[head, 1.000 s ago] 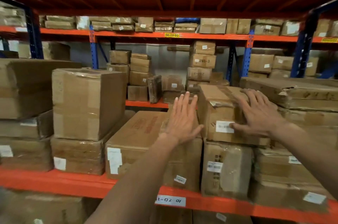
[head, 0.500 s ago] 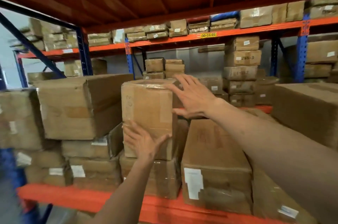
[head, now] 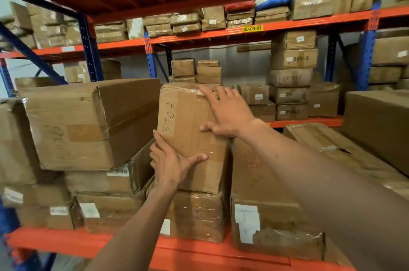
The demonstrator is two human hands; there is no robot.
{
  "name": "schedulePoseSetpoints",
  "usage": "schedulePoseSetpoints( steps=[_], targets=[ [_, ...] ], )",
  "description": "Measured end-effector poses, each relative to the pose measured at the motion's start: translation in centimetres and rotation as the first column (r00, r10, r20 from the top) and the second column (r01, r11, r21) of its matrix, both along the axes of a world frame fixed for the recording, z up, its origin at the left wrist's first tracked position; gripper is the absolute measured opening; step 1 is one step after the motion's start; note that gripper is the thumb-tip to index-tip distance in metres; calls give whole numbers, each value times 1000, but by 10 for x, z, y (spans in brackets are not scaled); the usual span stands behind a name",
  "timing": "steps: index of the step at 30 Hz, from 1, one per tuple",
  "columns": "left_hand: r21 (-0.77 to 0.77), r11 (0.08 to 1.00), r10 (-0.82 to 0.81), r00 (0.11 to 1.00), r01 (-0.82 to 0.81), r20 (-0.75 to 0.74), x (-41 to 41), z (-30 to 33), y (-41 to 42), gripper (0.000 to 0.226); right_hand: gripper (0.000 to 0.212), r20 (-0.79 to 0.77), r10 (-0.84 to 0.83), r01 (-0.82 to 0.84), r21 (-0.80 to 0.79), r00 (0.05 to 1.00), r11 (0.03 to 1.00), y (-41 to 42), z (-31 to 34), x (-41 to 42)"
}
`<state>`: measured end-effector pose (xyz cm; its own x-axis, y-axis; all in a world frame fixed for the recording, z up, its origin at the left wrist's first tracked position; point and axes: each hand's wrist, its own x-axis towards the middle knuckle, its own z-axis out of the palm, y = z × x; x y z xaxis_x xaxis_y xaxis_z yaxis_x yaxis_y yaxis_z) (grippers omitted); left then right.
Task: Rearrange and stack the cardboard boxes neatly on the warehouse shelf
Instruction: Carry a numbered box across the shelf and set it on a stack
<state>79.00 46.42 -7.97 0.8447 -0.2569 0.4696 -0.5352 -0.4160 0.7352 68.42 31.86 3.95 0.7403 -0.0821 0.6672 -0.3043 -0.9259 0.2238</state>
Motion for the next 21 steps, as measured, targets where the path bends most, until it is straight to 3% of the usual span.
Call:
schedulePoseSetpoints(
  steps=[5, 7, 10, 12, 17, 21],
  targets=[
    [3, 991, -133, 981, 134, 140, 3, 5, 0, 143, 107, 69, -82, 78, 67, 994, 995, -22, -10, -29],
    [-38, 978, -203, 977, 206, 67, 13, 2, 6, 129, 107, 87, -128, 117, 124, 988, 985, -32, -15, -44],
    [-59, 965, -263, 951, 257, -162, 16, -3, 9, 118, 107, 99, -218, 191, 228, 971, 955, -43, -24, -67],
    [-109, 944, -327, 921, 311, -209, 13, 3, 3, 118, 106, 95, -273, 233, 308, 957, 923, -49, -32, -82],
    [-27, 915, -403, 908, 403, -117, 2, 27, -17, 118, 95, 118, -374, 246, 568, 920, 785, -59, -67, -121],
    [135, 872, -476, 879, 471, 9, -26, 46, -44, 101, 91, 259, -436, 86, 773, 862, 629, -63, -108, -157]
  ],
)
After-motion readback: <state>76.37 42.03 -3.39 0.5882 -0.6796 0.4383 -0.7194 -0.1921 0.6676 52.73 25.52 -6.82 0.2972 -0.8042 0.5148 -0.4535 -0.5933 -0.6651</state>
